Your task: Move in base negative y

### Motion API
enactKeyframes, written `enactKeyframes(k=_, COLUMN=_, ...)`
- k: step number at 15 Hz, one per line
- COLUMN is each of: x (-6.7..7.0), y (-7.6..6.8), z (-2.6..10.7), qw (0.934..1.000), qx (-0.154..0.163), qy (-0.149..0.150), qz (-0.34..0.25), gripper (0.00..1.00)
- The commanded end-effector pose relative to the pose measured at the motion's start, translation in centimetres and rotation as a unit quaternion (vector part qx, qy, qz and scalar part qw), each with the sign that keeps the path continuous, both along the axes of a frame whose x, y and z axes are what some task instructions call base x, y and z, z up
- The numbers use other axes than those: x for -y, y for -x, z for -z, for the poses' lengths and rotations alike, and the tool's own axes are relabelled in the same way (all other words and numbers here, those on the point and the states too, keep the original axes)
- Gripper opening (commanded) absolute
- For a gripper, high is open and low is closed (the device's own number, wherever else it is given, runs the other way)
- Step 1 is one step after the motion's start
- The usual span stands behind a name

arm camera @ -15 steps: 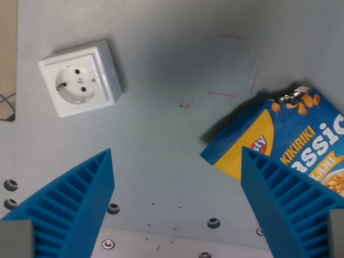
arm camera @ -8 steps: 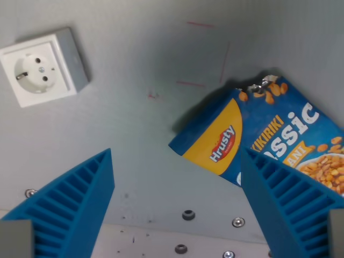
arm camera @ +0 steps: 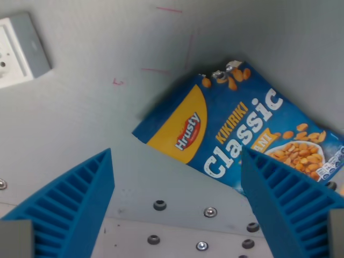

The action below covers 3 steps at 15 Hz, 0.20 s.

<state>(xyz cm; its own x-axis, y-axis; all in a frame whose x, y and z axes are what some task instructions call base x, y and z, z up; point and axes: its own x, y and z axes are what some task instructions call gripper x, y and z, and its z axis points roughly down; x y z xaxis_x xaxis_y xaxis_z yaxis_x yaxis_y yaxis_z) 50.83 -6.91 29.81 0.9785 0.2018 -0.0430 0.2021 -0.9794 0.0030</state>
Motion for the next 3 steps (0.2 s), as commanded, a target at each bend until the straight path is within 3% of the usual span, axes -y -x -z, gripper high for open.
enactKeyframes(k=1, x=1.4, y=1.1, z=-0.4, qw=0.9998, qx=0.017, qy=-0.003, qz=-0.01, gripper=1.0)
enactKeyframes(k=3, x=2.4, y=1.2, z=-0.4, qw=0.9998, qx=0.017, qy=-0.003, qz=-0.01, gripper=1.0)
